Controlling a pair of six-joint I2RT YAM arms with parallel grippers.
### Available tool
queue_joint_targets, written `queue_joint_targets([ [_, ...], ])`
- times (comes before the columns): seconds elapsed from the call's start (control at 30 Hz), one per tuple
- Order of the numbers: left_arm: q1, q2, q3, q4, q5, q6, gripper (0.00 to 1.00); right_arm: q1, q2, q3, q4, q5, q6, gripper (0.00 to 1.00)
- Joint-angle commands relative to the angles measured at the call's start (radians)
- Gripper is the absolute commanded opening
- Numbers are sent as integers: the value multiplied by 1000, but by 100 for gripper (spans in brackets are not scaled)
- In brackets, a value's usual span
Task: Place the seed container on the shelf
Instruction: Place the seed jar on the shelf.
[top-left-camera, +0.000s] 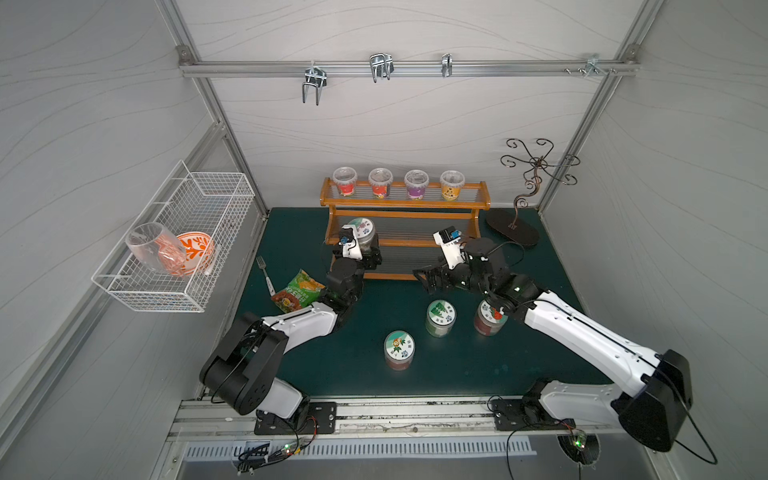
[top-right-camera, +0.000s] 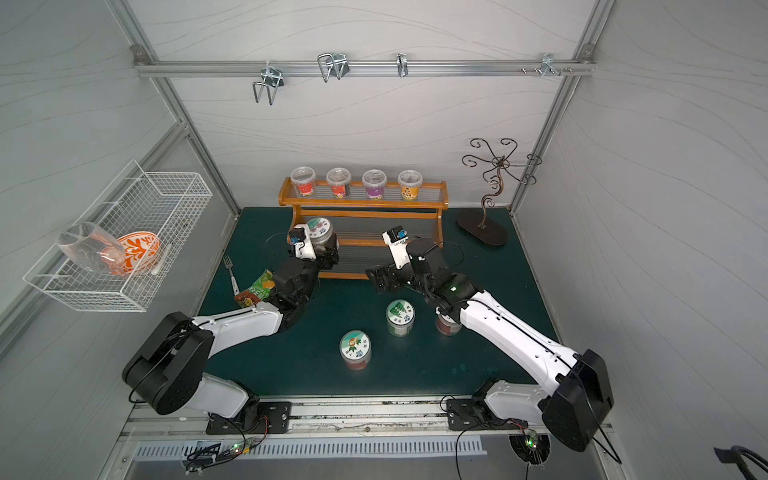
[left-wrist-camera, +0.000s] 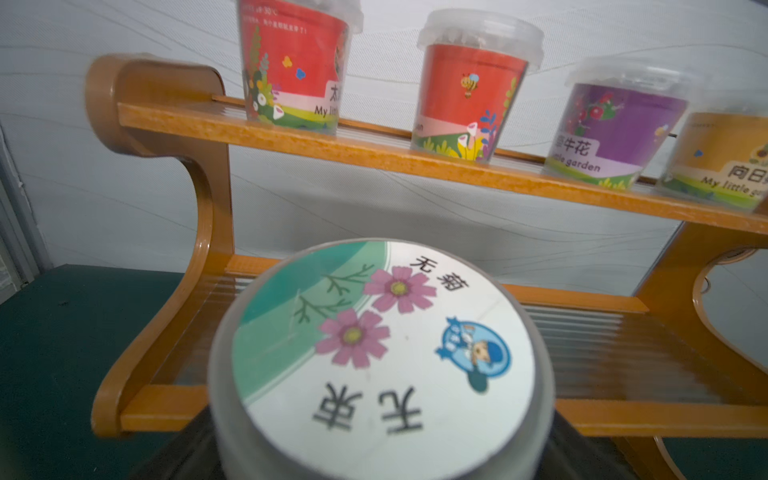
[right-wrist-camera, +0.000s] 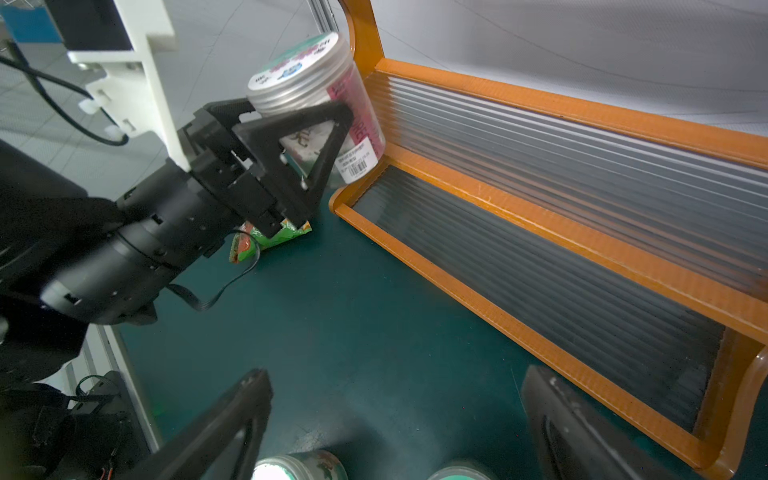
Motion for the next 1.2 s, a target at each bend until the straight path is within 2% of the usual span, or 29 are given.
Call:
queue_joint_targets([
  [0.0,29,47,79,99,18,14,53,-6,13,-11,60,-10,-15,99],
  [0.4,105,188,200,70,39,26,53,-6,32,-28,87,-2,-29,99],
  [0.93,164,285,295,16,71,41,55,-5,52,-24,87,7,-41,99],
  [1.1,168,295,312,2,86,48,57,-7,52,-23,84,9,-47,99],
  [1.17,168,290,312,-1,99,48,61,-7,52,-21,81,9,-47,99],
])
